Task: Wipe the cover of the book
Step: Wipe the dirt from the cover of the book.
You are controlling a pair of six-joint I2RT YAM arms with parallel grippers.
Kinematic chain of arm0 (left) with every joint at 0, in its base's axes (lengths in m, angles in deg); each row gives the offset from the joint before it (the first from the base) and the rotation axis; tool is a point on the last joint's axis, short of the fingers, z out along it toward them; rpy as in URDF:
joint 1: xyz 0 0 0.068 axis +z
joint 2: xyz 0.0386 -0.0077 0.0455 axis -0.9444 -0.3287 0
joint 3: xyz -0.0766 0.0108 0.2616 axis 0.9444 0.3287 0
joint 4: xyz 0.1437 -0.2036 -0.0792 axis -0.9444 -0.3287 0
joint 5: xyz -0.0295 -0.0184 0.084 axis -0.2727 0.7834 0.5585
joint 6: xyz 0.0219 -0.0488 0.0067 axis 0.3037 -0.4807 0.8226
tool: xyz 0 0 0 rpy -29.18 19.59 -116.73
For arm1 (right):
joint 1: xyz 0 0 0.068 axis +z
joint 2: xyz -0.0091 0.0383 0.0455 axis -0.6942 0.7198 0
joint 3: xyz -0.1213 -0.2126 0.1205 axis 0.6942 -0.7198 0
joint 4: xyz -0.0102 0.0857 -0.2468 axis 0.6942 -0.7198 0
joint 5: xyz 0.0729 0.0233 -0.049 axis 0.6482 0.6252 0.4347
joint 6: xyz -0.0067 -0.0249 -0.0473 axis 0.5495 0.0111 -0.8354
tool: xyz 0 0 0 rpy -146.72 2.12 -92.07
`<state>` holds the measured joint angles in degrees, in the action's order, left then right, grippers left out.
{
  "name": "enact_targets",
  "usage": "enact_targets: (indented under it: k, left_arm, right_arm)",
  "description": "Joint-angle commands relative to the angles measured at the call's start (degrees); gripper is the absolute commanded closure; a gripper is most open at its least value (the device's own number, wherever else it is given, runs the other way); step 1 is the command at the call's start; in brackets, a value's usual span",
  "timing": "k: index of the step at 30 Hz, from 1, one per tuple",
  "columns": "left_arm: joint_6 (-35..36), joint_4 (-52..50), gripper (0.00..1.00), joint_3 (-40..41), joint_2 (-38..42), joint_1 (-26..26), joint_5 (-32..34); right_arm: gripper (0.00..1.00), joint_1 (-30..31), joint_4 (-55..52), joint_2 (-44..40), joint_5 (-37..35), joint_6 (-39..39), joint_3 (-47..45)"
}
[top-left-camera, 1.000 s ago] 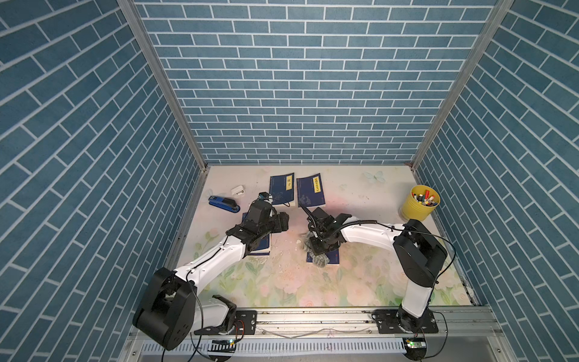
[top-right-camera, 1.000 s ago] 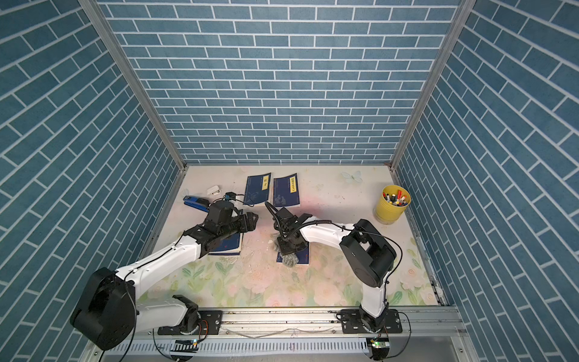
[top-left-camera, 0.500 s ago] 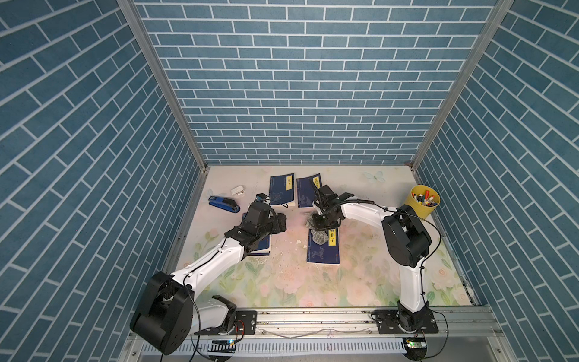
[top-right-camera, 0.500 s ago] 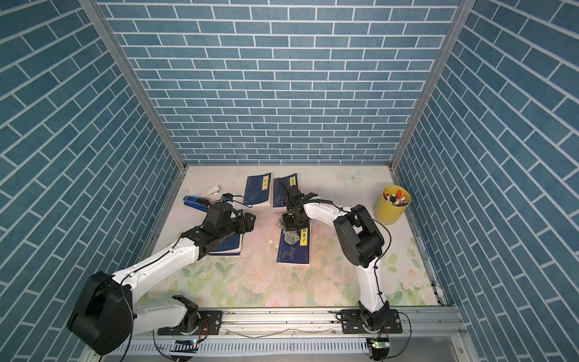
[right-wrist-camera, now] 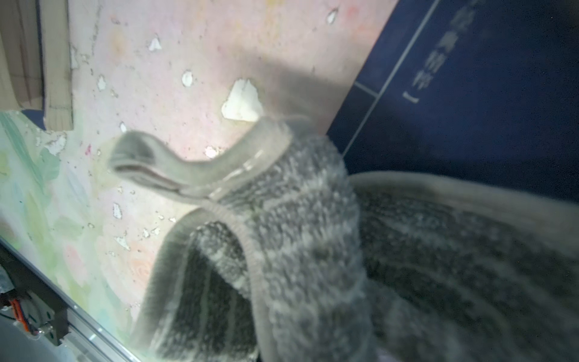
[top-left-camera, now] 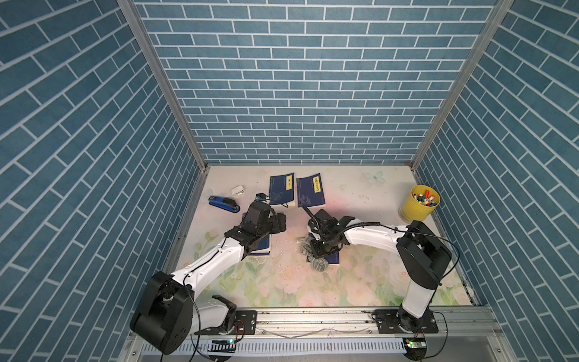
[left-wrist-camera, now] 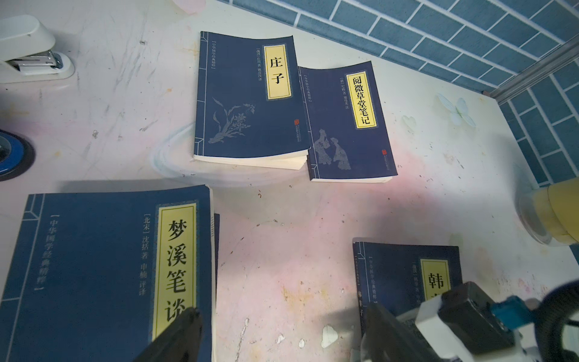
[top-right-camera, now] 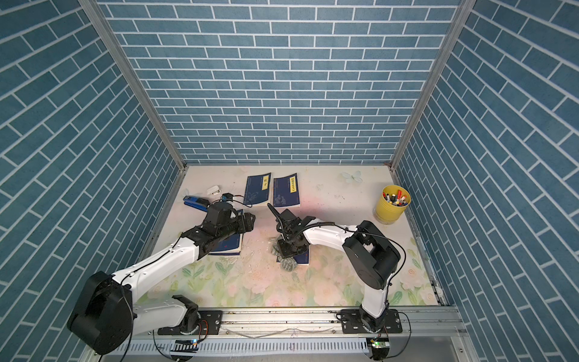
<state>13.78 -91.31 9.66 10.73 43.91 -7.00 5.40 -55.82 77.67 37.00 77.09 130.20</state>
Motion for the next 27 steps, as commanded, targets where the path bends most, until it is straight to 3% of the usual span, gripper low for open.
enact_targets:
  k: [1, 6, 9, 14, 21, 27]
  left_arm:
    - [1.2, -1.1, 0.14, -1.1, 0.8, 0.4, 0.7]
    - [1.3, -1.5, 0.13, -0.6, 1.9, 0.8, 1.0]
    - [1.2, -1.7, 0.13, -0.5, 2.6, 1.0, 1.0]
    - [1.5, -1.2, 0.13, -0.3, 2.6, 1.6, 0.8]
    - [2.8, -1.2, 0.13, -1.3, 1.7, 2.9, -0.3]
    - [3.3, -1.3, 0.14, -1.3, 1.4, 3.8, -0.9]
  right_arm:
    - [1.0, -4.5, -4.0, 7.5, -2.6, -1.9, 4.4]
    - [1.0, -8.4, -9.5, 16.3, -2.2, -6.9, 18.3]
    - [1.0, -8.3, -12.0, 17.9, -1.6, -8.0, 22.0]
    - [1.0, -4.8, -11.0, 13.6, -2.3, -6.1, 15.5]
    - [1.0, 3.8, -5.3, 4.9, -2.9, 3.5, 0.4]
    - [1.0, 2.7, -5.2, 3.6, -4.6, 3.8, -1.0]
